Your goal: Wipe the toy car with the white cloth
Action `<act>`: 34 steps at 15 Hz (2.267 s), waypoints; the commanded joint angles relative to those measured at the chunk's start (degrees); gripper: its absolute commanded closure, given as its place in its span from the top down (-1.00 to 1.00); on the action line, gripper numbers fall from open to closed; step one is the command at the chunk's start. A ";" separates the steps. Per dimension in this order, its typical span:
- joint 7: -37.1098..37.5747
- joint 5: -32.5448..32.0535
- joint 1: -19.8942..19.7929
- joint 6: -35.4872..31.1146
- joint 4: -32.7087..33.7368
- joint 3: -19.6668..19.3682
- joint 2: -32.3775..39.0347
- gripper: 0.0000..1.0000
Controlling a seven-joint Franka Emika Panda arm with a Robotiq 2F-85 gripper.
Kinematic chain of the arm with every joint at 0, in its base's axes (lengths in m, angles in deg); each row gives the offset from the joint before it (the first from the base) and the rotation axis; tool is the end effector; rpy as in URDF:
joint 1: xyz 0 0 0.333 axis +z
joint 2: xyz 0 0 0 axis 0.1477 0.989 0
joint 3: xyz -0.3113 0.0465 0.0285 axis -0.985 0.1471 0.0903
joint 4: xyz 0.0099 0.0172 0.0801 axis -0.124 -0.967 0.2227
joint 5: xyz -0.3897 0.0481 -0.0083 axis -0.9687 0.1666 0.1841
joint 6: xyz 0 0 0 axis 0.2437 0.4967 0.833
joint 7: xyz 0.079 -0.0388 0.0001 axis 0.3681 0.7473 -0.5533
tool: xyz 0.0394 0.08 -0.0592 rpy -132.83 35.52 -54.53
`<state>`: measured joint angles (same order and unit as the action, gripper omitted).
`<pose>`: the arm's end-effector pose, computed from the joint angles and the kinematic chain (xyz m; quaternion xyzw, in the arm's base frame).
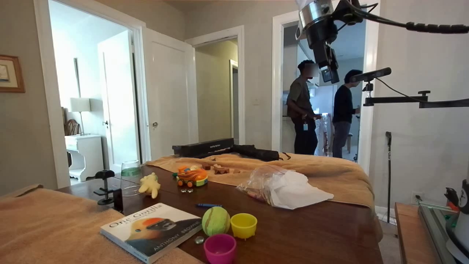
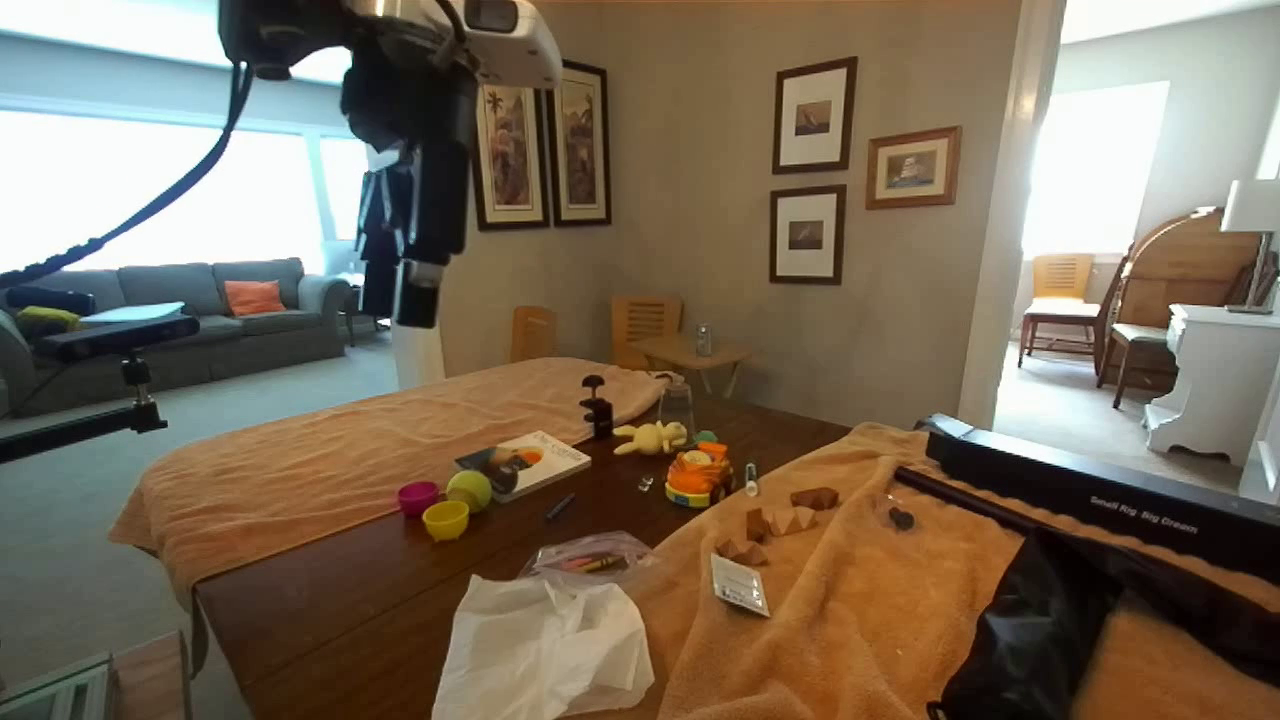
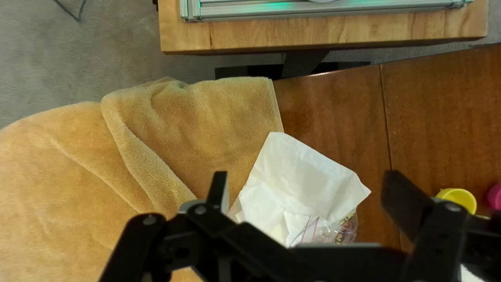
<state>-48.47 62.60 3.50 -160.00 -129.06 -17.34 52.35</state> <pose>0.3479 -0.0771 0.5198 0.9921 -0.0294 -0.1156 0.0399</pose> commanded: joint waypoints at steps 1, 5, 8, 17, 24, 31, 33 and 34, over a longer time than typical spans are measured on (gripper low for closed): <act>0.77 -0.98 -0.82 -8.58 -1.70 -2.05 5.51 1.00; 2.07 -1.08 -1.97 -18.57 -2.85 -2.95 12.92 1.00; 2.60 -0.24 -2.63 -22.41 -3.13 -3.38 18.17 1.00; 4.01 -0.03 -3.54 -30.72 -4.31 -3.84 26.46 1.00; 10.33 -7.14 -4.19 -41.92 -7.62 -3.45 28.79 1.00; 19.14 -16.56 -3.38 -52.87 -12.78 -3.06 32.62 1.00; 18.68 -15.52 -2.90 -55.05 -13.76 -2.92 33.58 1.00; 18.36 -15.41 -2.62 -56.47 -14.28 -2.85 33.96 1.00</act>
<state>-31.82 48.66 0.23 -212.62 -141.73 -20.42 85.36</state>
